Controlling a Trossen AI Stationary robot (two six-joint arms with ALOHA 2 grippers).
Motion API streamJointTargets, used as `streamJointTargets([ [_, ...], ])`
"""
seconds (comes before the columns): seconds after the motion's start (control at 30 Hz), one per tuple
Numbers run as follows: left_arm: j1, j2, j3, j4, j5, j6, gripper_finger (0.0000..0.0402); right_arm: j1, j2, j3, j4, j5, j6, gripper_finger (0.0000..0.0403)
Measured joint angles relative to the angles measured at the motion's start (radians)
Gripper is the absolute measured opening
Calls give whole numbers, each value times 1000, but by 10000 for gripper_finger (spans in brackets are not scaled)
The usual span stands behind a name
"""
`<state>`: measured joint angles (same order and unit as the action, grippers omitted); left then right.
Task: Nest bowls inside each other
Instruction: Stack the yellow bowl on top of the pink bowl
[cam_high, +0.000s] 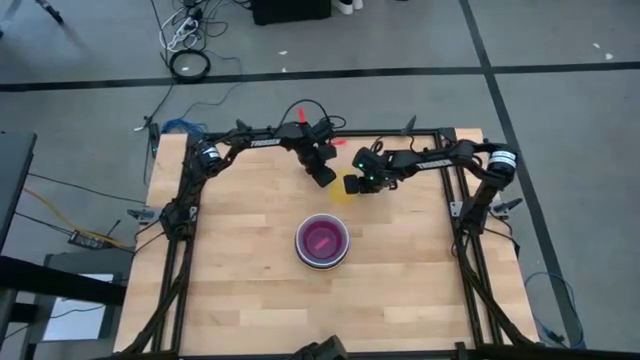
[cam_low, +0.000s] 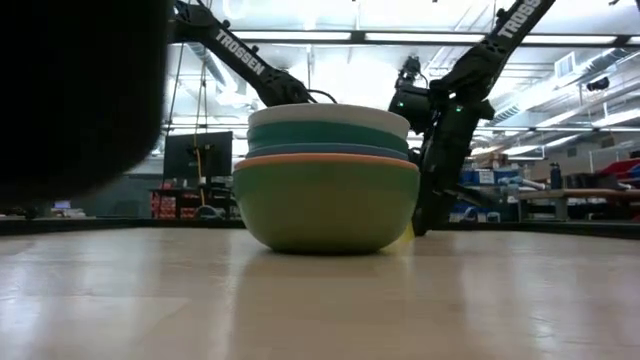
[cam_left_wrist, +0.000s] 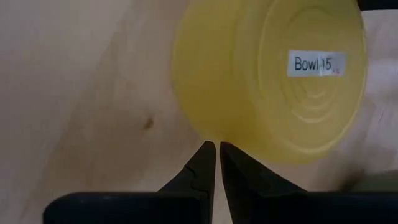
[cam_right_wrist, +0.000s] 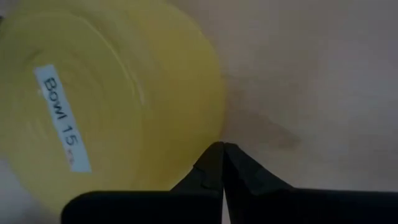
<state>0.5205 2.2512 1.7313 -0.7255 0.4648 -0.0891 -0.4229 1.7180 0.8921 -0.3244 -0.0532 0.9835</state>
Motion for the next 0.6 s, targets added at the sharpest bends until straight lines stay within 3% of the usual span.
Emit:
streamJointTargets([
  [0.43, 6, 1, -1, -48, -8, 98, 37, 0, 29, 30, 102, -8, -130, 0],
  [0.6, -2, -11, 57, -186, -13, 223, 37, 12, 27, 77, 89, -11, -247, 0],
])
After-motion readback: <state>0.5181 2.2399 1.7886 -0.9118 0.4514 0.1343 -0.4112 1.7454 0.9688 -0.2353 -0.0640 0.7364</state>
